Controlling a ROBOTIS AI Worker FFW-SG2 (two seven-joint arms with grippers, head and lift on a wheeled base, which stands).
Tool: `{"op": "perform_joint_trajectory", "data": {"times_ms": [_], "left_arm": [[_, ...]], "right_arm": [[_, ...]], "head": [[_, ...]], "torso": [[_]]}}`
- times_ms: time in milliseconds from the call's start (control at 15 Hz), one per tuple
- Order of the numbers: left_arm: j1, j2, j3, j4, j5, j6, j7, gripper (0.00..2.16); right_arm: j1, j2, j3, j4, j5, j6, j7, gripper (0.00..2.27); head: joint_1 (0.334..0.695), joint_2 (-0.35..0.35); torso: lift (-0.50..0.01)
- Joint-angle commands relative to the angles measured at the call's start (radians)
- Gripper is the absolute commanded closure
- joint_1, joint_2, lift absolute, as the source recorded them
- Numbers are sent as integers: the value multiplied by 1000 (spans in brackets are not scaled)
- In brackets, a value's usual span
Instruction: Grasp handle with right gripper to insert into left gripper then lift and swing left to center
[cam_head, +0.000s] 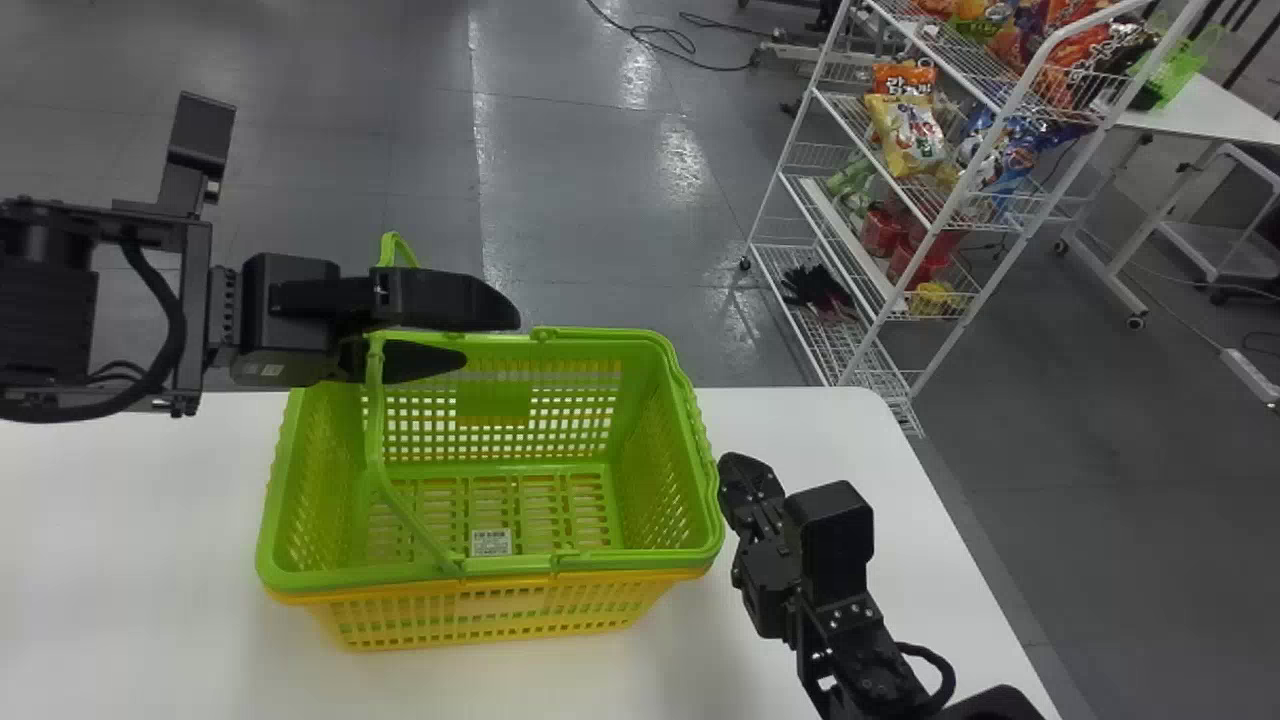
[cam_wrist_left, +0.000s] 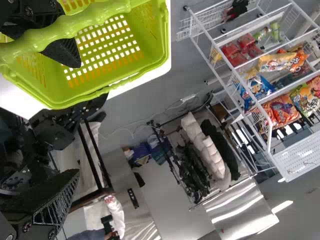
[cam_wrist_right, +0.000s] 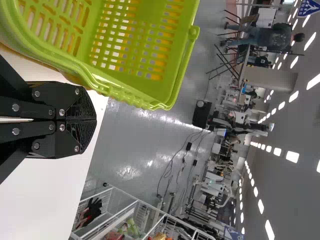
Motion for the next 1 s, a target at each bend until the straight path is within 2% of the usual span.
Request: {"op": "perform_joint_trajectory", "data": {"times_ms": [0,333,933], "left_arm": [[2,-3,-1,0,2,0,0,46],[11,-7,1,1,12,0,0,46],[-33,-12,-27,32,16,0,3,66]], "right_arm": [[-3,0,3,-16,-3,23,-1,2189],[-7,0,9,-58,-12,62,1,2189],[27,0,25,-271,-14,200,1,2189]], "head": [[695,-272],[695,-270],[695,-260]], "torso": [[-93],[-93],[-93]]}}
